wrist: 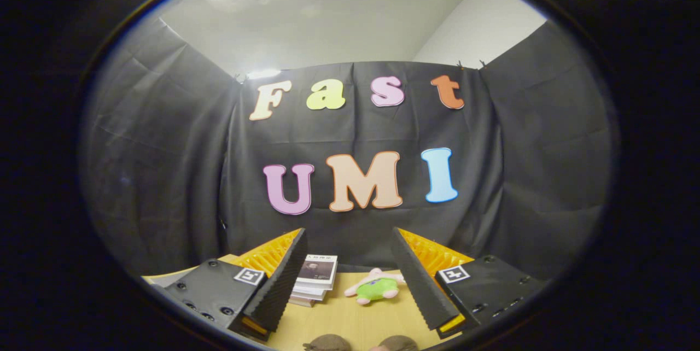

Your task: Open the storage box then place both shoes into the box .Put the left shoe in first, then the right shoe, with the right side of both shoes facing outward in a uniform manner.

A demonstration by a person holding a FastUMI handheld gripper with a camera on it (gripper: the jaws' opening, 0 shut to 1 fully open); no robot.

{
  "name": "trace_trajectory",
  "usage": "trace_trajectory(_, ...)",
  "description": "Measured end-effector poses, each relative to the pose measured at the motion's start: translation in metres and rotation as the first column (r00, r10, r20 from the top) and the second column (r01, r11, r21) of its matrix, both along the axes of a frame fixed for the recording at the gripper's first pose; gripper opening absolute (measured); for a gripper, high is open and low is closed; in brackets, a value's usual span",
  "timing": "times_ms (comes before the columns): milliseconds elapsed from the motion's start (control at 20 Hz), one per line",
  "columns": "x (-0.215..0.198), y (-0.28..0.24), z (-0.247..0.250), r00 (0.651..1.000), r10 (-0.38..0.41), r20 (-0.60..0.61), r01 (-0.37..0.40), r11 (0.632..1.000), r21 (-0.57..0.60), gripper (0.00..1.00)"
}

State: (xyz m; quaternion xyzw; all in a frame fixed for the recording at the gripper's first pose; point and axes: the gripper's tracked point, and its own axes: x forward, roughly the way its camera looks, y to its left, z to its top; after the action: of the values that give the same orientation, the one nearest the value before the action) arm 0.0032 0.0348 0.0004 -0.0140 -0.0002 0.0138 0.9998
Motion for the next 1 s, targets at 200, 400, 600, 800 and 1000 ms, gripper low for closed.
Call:
trace_trajectory(200, -0.006, 0.001, 0.000, 1.000, -0.002, 0.020, 0.003, 1.000, -0.017, 0.99)
trace_trajectory(400, -0.013, -0.003, -0.002, 0.999, -0.019, 0.045, 0.021, 0.999, -0.030, 0.99)
trace_trajectory(600, -0.015, -0.007, -0.002, 0.998, -0.037, 0.043, 0.038, 0.999, -0.022, 0.99)
trace_trajectory(800, -0.016, -0.007, -0.022, 1.000, -0.012, -0.017, 0.011, 0.999, -0.046, 0.99)
trace_trajectory(1000, -0.019, 0.010, -0.049, 0.993, 0.059, -0.098, -0.060, 0.998, -0.010, 0.99)
